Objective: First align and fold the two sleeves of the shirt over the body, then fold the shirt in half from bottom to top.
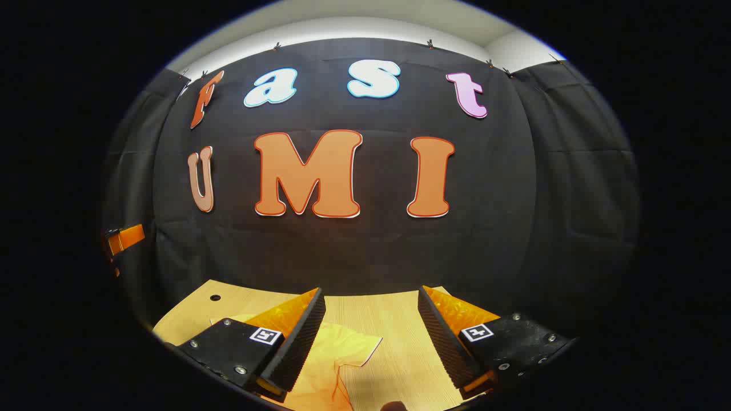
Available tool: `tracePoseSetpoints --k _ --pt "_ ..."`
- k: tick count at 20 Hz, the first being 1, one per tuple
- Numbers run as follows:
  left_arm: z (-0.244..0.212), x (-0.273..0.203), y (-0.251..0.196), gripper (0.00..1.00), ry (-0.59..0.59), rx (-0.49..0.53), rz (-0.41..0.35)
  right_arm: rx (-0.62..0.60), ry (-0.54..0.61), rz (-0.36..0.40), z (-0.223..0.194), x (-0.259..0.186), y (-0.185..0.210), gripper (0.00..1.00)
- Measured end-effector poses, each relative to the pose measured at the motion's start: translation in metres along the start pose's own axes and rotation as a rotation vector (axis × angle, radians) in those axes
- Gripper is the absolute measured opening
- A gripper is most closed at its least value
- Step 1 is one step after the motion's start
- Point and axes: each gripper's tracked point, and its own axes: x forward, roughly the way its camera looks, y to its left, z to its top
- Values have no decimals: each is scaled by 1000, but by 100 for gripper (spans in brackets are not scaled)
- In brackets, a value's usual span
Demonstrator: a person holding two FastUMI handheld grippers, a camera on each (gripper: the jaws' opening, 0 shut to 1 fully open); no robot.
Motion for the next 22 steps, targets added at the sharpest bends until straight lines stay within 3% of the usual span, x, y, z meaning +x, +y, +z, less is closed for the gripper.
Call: tracePoseSetpoints --k 18,22 --pt "6 -21 13 96 -25 -14 25 21 28 55 -8 -4 15 99" --pt "5 -20 9 96 -29 -8 16 78 63 56 -11 0 12 99"
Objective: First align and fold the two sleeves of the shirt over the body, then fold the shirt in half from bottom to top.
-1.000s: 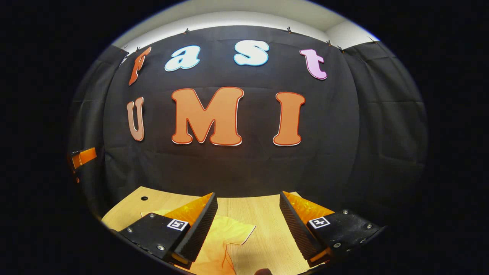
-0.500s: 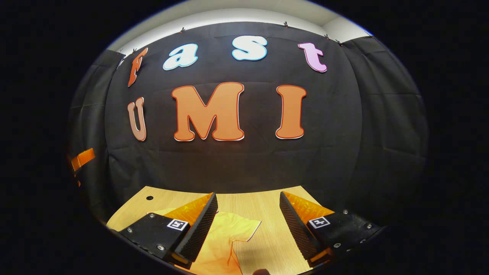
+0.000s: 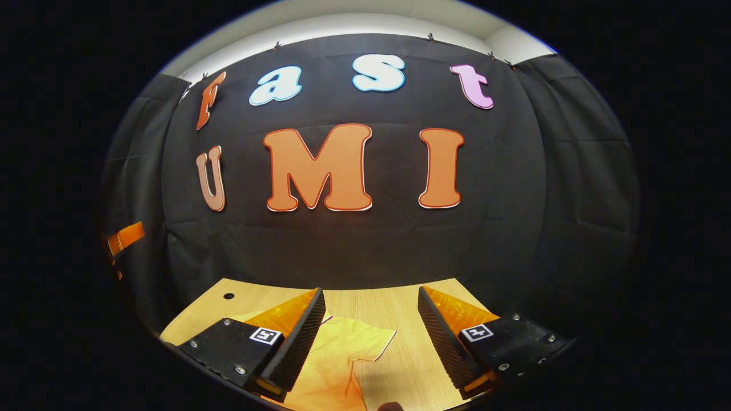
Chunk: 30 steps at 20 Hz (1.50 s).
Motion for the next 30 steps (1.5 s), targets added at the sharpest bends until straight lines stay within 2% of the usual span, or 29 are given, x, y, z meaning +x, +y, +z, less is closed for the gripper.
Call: tracePoseSetpoints --k 5,11,17,22,25,30 --pt "-7 4 0 98 14 -8 -7 89 104 53 -14 21 -1 98" --pt "-13 14 8 96 28 -4 -7 201 311 -14 -53 76 -26 98" --pt "-26 29 28 98 61 6 11 237 627 -78 -143 142 -37 98" --pt "-48 50 64 98 114 16 68 282 890 -133 -228 183 -37 99" --pt "-61 59 85 98 140 19 104 341 991 -140 -269 204 -28 99" --pt "-66 66 113 98 161 39 154 296 1111 -227 -325 214 -37 99"
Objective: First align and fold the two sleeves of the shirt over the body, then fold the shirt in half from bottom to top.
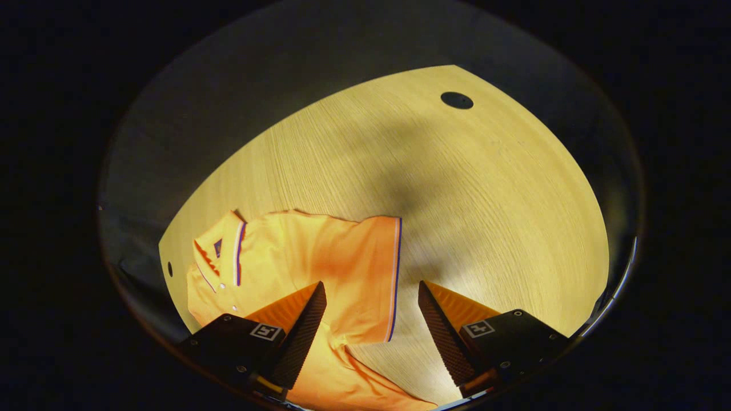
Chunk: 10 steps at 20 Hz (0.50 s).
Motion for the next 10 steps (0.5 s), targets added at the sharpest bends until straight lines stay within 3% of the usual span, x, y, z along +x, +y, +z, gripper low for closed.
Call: tracePoseSetpoints --k 10 --pt "-11 13 20 98 20 6 39 -13 14 -78 -5 21 -1 95"
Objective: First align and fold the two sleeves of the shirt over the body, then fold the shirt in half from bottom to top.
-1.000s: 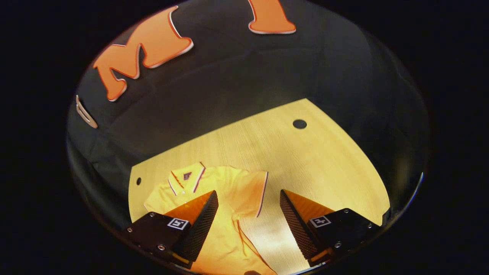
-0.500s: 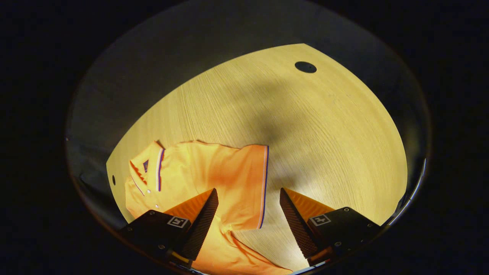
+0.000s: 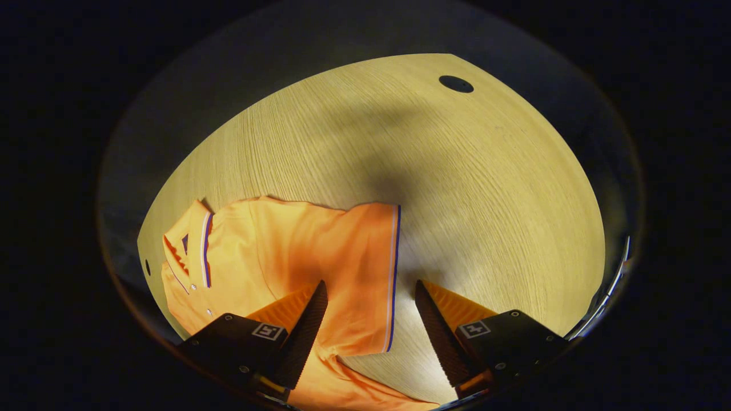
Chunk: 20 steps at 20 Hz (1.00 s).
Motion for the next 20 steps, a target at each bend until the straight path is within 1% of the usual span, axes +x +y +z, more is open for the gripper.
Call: tracePoseSetpoints --k 2,3,6,7,8,9,10,11,12,15,18,20 --pt "-1 0 2 98 -1 -5 4 -15 -18 -42 0 2 -4 93" --pt "-4 1 1 98 2 -10 3 -21 -30 -53 2 4 -5 88" --pt "-9 1 0 98 10 -21 -9 -27 -48 -55 2 3 -2 80" --pt "-8 2 2 98 10 -21 -9 -23 -64 -50 4 4 -2 57" --pt "-8 1 3 98 8 -23 -8 -1 -71 -48 5 3 -2 47" --pt "-8 0 3 98 6 -23 -8 14 -86 -42 5 2 -3 26" --pt "-7 -1 4 98 4 -19 -10 21 -109 -44 8 4 -7 25" --pt "-8 -2 4 98 1 -14 -11 42 -122 -34 10 4 -6 13" --pt "-6 -3 4 98 -1 -6 -14 50 -131 -27 9 3 -5 8" --pt "-2 -8 9 98 -13 9 -19 8 -155 -29 5 -1 -2 8" --pt "-1 -9 10 98 -14 4 -34 -41 -210 -51 10 -16 4 8" --pt "1 -10 11 98 -20 -5 -46 -63 -244 -50 16 -30 11 8"
